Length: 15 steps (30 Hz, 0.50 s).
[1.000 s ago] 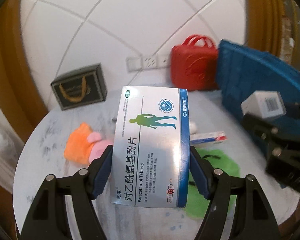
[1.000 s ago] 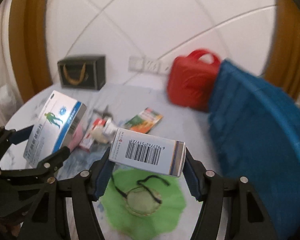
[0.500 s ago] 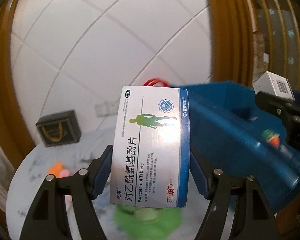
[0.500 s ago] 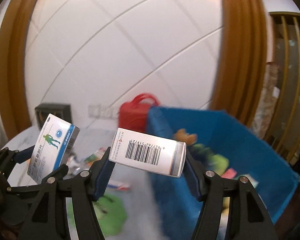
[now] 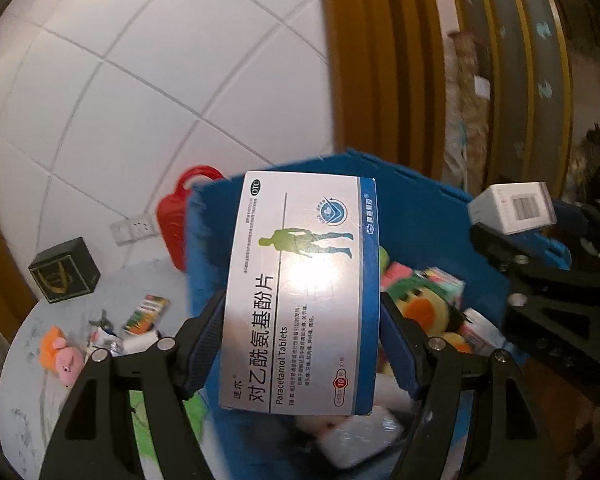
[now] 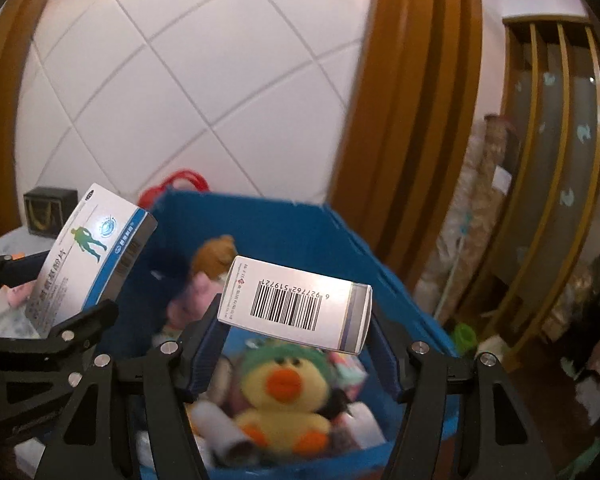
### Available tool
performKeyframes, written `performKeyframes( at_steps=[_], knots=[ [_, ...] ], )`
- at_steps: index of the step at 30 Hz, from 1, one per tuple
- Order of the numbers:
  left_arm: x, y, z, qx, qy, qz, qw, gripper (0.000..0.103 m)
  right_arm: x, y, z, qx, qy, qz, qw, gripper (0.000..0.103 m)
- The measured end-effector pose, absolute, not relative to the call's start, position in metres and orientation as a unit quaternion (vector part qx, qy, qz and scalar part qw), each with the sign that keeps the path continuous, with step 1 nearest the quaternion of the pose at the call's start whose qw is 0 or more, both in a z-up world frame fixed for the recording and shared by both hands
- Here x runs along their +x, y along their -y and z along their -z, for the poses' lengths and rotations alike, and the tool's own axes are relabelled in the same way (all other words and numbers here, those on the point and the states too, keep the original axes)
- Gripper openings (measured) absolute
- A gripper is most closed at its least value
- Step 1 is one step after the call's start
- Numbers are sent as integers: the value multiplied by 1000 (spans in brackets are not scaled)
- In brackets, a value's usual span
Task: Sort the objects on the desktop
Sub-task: 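Lower both boxes into the blue crate and open both tools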
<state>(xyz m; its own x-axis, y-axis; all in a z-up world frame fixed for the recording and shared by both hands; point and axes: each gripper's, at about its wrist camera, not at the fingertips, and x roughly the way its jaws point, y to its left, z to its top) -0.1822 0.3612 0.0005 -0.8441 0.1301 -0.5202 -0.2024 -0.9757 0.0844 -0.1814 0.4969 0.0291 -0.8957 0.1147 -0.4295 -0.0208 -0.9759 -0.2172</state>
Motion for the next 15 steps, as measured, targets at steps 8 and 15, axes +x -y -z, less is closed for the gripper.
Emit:
performKeyframes(
  at_steps=[8,15],
  knots=[
    [-185,-413,11,-290,-87,-950,77,72,-192,-552,-5,-252,100,-962,38,65],
    [-193,-428,14,-299,-84,-948,72,72,-200,-575,-1,-260,99,-960,35,65]
  ],
)
